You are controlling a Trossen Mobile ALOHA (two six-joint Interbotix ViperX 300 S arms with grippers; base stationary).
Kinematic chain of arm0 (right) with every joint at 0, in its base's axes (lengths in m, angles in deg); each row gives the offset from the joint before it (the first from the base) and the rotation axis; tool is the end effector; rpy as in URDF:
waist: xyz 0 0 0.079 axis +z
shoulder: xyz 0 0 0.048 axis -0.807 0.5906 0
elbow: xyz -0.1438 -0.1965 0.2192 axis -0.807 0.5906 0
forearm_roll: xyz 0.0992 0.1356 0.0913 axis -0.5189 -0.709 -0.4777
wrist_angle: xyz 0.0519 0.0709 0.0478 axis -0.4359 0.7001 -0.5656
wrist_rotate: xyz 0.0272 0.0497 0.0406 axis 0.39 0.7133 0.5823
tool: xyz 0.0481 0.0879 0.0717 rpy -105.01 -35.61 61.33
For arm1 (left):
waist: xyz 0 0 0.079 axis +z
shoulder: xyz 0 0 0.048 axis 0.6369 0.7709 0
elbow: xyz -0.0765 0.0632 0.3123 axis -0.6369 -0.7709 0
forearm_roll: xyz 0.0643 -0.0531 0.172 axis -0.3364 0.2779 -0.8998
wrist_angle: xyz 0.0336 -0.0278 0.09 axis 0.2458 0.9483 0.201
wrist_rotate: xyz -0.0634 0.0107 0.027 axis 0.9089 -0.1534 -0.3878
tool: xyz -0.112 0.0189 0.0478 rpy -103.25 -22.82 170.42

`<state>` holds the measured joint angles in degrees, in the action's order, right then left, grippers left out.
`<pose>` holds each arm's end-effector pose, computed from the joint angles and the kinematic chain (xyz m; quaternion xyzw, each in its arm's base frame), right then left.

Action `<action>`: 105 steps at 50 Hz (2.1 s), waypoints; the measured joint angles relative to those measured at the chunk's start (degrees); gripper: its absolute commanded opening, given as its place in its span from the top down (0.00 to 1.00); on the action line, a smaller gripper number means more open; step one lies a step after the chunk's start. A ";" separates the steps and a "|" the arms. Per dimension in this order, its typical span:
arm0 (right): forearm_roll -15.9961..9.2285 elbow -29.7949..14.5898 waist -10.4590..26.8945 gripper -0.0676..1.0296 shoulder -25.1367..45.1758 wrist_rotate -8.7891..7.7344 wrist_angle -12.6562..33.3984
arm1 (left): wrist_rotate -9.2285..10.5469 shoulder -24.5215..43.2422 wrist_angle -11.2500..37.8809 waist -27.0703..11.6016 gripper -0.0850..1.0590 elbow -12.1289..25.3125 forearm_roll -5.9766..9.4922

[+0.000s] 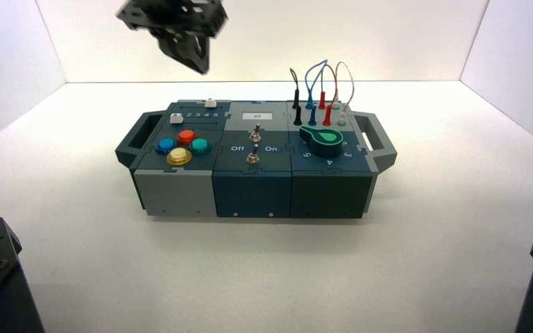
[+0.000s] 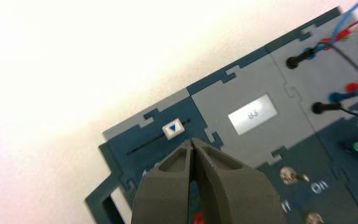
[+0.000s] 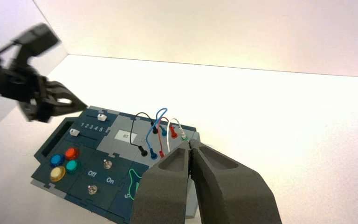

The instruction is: Move the top slider to position 3.

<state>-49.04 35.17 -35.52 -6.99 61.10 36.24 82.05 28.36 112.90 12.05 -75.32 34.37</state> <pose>0.1816 0.0743 0.2321 0.0404 0.2368 0.1719 0.9554 0.3285 -0.1813 0.0929 0.1176 0.5037 -0.2270 0.8252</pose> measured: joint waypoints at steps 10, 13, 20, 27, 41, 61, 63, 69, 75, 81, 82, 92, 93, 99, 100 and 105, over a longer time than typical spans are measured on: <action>0.00 0.00 0.09 0.96 0.00 0.00 0.00 | -0.62 4.75 0.35 -1.14 0.96 3.08 0.00; 0.00 0.00 0.00 0.96 0.00 0.00 0.00 | -0.70 5.36 0.44 -1.41 0.96 3.60 0.00; 0.00 0.00 0.00 0.96 0.00 0.00 0.00 | -0.79 6.94 0.70 -1.67 0.95 4.92 0.00; 0.00 0.00 0.00 0.96 0.00 0.00 0.00 | -0.97 7.82 0.97 -1.67 0.96 5.71 -0.09; 0.09 0.00 0.00 0.96 0.00 0.00 0.09 | -1.58 9.76 1.14 -1.67 0.96 6.86 -0.35; 0.00 0.00 0.00 0.96 0.00 0.00 0.09 | -1.67 12.57 1.14 -0.35 0.96 7.65 -0.97; 0.00 0.00 0.00 0.96 0.00 0.00 0.09 | -1.67 12.48 1.14 -0.26 0.96 7.82 -1.05; 0.09 0.00 0.00 0.96 0.09 0.00 0.09 | -1.93 12.57 1.32 0.35 0.96 8.26 -1.14; 0.00 0.00 0.00 0.96 0.00 0.00 0.09 | -2.11 12.57 1.49 0.70 0.95 8.53 -1.23; 0.00 0.00 0.00 0.96 0.00 0.00 0.09 | -2.29 12.57 1.85 0.70 0.96 8.79 -1.23; 0.00 0.00 0.00 0.96 0.00 0.00 0.00 | -2.29 12.57 1.93 0.79 0.96 8.79 -1.23; 0.00 0.00 0.00 0.96 0.00 0.00 0.00 | -2.37 12.57 2.29 0.70 0.96 8.79 -1.23; 0.09 0.00 0.00 0.96 0.00 0.00 0.09 | -2.37 12.57 2.37 0.79 0.96 8.79 -1.23; 0.00 0.00 0.00 0.96 0.00 0.00 0.00 | -2.37 12.57 2.64 0.79 0.96 8.79 -1.23; 0.00 0.00 0.00 0.96 0.00 0.00 0.09 | -2.37 12.57 2.72 0.70 0.95 8.88 -1.32; 0.09 0.00 0.00 0.96 0.00 0.00 0.09 | -2.37 12.57 2.90 0.79 0.96 8.79 -1.23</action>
<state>-48.95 35.17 -35.52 -6.99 61.10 36.33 79.68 40.93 115.80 12.84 -66.53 33.14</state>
